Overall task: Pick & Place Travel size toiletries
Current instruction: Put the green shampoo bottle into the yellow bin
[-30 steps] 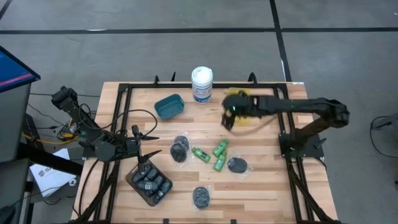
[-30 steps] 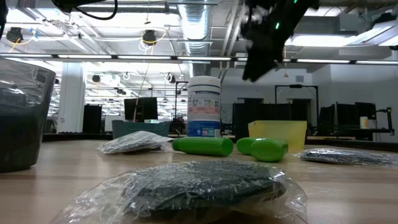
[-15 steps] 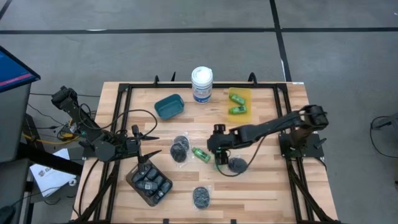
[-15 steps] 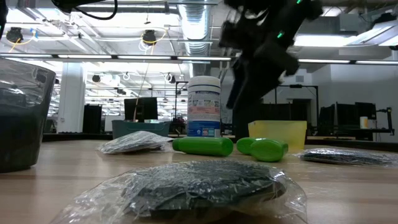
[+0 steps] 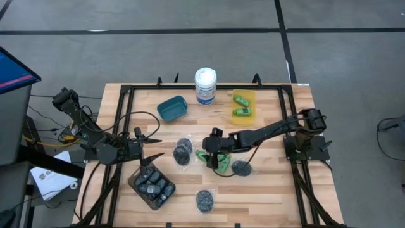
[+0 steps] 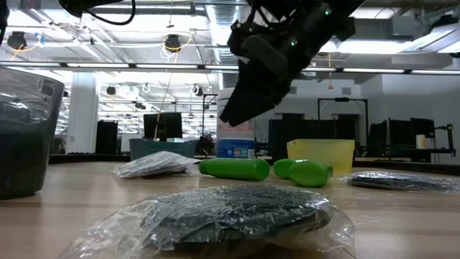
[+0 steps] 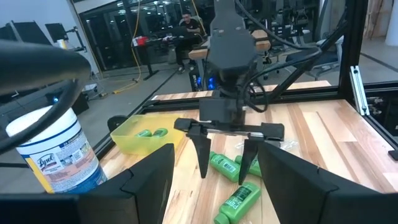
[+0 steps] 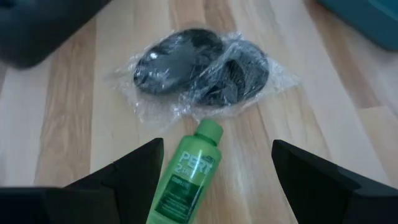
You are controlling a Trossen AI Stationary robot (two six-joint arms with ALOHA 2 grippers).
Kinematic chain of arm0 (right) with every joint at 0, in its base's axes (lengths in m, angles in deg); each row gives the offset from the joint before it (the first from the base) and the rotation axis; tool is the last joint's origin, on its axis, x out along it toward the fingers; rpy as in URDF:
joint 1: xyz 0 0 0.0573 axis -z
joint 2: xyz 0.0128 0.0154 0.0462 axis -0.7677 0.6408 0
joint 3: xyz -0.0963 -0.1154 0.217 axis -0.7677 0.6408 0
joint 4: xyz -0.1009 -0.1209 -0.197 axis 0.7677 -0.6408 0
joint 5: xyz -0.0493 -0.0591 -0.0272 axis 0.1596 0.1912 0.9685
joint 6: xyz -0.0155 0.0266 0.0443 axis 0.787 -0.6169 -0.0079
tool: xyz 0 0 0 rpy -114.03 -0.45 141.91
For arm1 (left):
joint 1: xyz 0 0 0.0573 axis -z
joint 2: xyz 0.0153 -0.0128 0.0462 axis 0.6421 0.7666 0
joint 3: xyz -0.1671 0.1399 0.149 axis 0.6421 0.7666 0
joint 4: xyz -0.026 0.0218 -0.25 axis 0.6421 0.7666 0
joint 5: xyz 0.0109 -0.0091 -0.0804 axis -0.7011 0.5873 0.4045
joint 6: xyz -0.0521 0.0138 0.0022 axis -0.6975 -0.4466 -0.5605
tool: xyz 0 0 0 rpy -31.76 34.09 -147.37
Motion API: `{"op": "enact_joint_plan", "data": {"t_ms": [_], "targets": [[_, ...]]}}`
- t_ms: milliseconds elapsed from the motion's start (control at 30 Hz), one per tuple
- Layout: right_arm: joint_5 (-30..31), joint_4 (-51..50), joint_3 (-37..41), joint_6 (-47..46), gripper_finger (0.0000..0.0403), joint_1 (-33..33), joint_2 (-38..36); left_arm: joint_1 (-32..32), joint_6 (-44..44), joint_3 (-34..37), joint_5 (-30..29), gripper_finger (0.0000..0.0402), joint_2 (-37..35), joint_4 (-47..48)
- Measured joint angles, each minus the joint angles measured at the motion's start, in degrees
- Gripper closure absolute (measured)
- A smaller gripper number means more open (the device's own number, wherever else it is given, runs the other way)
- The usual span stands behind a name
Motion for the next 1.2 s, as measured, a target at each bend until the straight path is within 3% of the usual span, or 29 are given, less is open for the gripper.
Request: {"op": "enact_joint_plan", "data": {"t_ms": [233,333,767,900,1200], "targets": [[7.74,2.01,0.11,-1.57,0.0112,-3.15,2.15,0.00,0.00,0.00,-0.02,0.0175,-0.01,0.00],[7.95,6.33,-0.31,-1.65,0.0112,-3.72,4.98,0.00,-0.05,0.00,-0.03,0.0175,0.01,-0.01],[6.93,6.08,-0.45,-8.14,0.0117,-3.90,12.81,0.00,-0.44,0.00,-0.20,0.0175,-0.01,-0.23],[6.64,5.54,-0.55,-8.62,0.0150,-3.90,12.78,0.00,-0.44,0.00,-0.19,0.0175,-0.01,-0.24],[6.49,4.69,-0.46,-5.44,0.0286,-3.92,12.37,0.00,-0.44,0.00,-0.15,0.0175,-0.01,-0.22]]}}
